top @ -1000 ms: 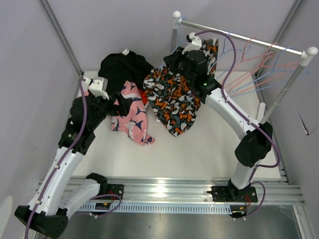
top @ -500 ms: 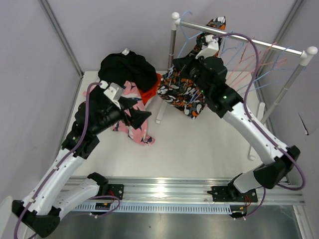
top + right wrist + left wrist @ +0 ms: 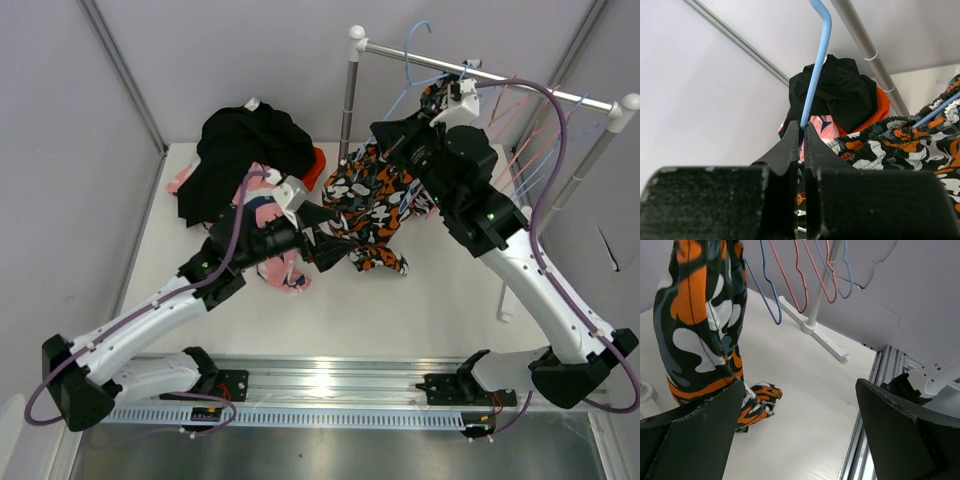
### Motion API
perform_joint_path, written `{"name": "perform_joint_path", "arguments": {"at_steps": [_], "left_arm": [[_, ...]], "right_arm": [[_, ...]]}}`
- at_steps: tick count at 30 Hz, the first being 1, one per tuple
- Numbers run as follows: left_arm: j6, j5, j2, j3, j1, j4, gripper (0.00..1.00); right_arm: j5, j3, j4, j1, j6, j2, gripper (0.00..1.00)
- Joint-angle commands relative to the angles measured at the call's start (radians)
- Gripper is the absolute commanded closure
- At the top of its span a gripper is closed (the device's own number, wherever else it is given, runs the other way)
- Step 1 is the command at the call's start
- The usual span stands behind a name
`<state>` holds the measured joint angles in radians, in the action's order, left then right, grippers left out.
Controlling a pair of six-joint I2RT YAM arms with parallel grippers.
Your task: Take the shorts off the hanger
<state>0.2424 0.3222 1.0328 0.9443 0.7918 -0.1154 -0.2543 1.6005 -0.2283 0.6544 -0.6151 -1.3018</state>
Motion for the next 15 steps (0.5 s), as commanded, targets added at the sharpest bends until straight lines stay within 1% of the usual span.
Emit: {"name": "perform_joint_path", "arguments": {"at_steps": [1,7,9,11,12,14,15], "left_arm": [[-0.034,-0.075,0.065,0.011,0.027,-0.13,0.01],[-0.098,-0.158,0.168,0.062,0.027,-0.145,0.01],[-0.109,-0.178,0.18,0.07,0.027,-0.148,0.02],[-0.112,-0.196,0.179,0.073,0.027,-0.156,0.08],[-0.114,-0.202,0.173,0.065,0.027,-0.162,0.14],[-0.118,-0.209,0.155,0.054,0.027,-0.182,0.23],[-0.118,-0.209,0.151,0.05,0.027,-0.187,0.3]], "right_arm": [[-0.045,0.019,0.08,-0.001,-0.02,0.093,1.0],[-0.01,0.029,0.009,-0.022,-0.086,0.15,1.0],[0.004,0.033,-0.012,-0.036,-0.097,0.162,1.0],[0.013,0.035,-0.023,-0.041,-0.103,0.17,1.0],[0.015,0.038,-0.032,-0.045,-0.104,0.174,1.0],[0.024,0.038,-0.045,-0.048,-0.11,0.177,1.0],[0.029,0.038,-0.048,-0.056,-0.113,0.179,1.0]]}}
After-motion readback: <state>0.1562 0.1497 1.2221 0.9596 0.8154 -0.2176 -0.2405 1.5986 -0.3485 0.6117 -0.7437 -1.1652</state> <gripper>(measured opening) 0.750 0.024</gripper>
